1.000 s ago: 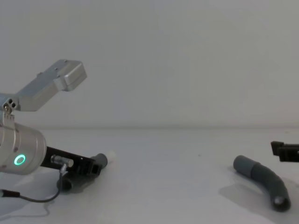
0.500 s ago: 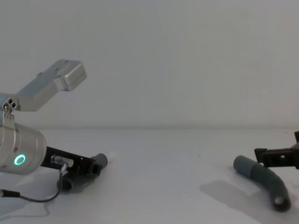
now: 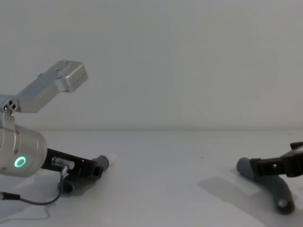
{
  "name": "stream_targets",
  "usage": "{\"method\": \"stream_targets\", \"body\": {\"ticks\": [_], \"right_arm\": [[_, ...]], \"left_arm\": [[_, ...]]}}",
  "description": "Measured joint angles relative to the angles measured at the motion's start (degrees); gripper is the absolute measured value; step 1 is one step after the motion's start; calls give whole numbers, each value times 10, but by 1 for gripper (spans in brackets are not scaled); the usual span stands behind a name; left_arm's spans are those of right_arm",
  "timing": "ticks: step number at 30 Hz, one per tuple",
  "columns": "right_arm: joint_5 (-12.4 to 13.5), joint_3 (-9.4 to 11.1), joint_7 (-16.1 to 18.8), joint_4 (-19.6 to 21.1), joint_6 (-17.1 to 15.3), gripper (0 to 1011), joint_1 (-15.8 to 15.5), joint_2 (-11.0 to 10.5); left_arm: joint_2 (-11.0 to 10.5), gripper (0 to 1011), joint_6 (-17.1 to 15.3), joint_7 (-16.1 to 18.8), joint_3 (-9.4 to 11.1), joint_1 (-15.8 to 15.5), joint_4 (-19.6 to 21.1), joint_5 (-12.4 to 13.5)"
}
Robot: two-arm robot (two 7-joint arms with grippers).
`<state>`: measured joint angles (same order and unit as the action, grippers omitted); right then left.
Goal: Use both hands to pick up one end of the pipe from the table, align the ends, and insert them.
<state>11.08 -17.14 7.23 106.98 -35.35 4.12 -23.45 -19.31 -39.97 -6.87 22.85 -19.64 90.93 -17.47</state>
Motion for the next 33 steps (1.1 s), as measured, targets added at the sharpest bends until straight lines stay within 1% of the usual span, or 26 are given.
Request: {"method": "stream_targets", "body": {"ticks": [9, 19, 33], "right_arm": [[-10, -9, -10, -27, -19, 1001, 17, 19], [-16, -15, -14, -49, -36, 1000, 31, 35], [-18, -14, -17, -65, -63, 1000, 44, 55]], "left_arm": [[0, 351, 0, 0, 0, 0, 0, 0], [0, 351, 0, 0, 0, 0, 0, 0], [0, 351, 0, 0, 0, 0, 0, 0]]}}
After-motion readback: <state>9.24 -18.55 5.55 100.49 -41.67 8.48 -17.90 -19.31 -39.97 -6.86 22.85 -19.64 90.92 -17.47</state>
